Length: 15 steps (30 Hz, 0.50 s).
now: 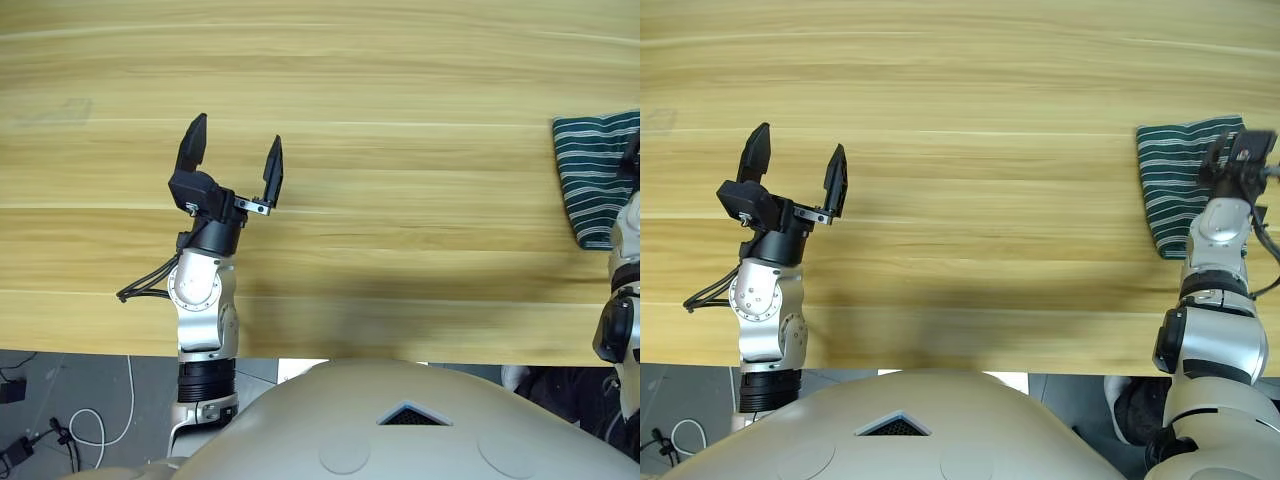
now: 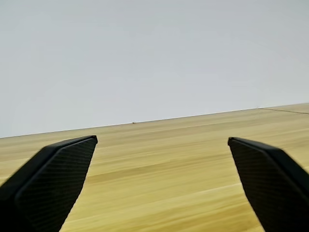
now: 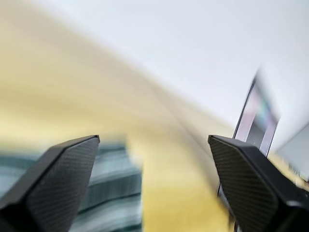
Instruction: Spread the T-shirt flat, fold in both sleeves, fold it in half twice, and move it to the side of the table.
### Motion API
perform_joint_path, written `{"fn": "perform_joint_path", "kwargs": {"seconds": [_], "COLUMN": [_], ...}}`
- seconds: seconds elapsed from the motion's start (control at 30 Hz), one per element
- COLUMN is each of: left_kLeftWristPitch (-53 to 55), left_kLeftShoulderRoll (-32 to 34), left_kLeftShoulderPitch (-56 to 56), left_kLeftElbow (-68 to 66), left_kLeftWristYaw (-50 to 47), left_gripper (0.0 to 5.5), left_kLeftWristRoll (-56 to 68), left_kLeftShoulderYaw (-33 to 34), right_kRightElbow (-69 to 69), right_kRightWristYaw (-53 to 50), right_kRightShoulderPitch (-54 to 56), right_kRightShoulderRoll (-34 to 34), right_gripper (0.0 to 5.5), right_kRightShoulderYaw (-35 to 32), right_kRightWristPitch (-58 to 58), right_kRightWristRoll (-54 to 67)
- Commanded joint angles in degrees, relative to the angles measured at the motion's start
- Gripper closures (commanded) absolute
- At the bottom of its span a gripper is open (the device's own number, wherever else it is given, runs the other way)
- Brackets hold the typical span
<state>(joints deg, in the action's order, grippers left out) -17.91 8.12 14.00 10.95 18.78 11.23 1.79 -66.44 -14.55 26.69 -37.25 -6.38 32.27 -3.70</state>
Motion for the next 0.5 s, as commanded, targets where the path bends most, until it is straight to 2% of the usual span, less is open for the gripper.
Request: {"fn": "perform_joint_path", "kwargs": {"seconds": [0.03,0.13,0.2,0.33,0.5], "left_kLeftWristPitch": [-1.9,-0.9,-0.7,-2.1,-4.9], "left_kLeftShoulderRoll": [-1.3,-2.2,-2.6,-3.9,-5.0], "left_kLeftShoulderPitch": [-2.1,-3.8,-6.1,-14.7,-16.8], "left_kLeftElbow": [1.1,5.6,5.6,-7.7,-19.9], "left_kLeftWristYaw": [-2.5,-4.7,-6.0,-8.0,-11.1], "left_gripper": [0.48,0.48,0.48,0.48,0.48], "left_kLeftWristRoll": [-1.1,-1.2,-3.6,-9.3,-9.2], "left_kLeftShoulderYaw": [0.7,0.4,-0.4,-3.0,-0.5], "right_kRightElbow": [21.5,39.7,44.3,39.9,34.1], "right_kRightWristYaw": [-4.3,-1.5,1.8,6.1,11.7], "right_kRightShoulderPitch": [-1.6,-6.0,-7.6,-9.3,-10.8], "right_kRightShoulderRoll": [2.3,7.3,11.8,24.4,30.5], "right_gripper": [1.33,1.33,1.33,1.33,1.33], "right_kRightShoulderYaw": [1.3,4.0,7.1,11.1,8.9], "right_kRightWristPitch": [8.1,8.6,9.3,12.0,11.7], "right_kRightWristRoll": [-5.9,-6.2,-4.1,1.8,8.8]}}
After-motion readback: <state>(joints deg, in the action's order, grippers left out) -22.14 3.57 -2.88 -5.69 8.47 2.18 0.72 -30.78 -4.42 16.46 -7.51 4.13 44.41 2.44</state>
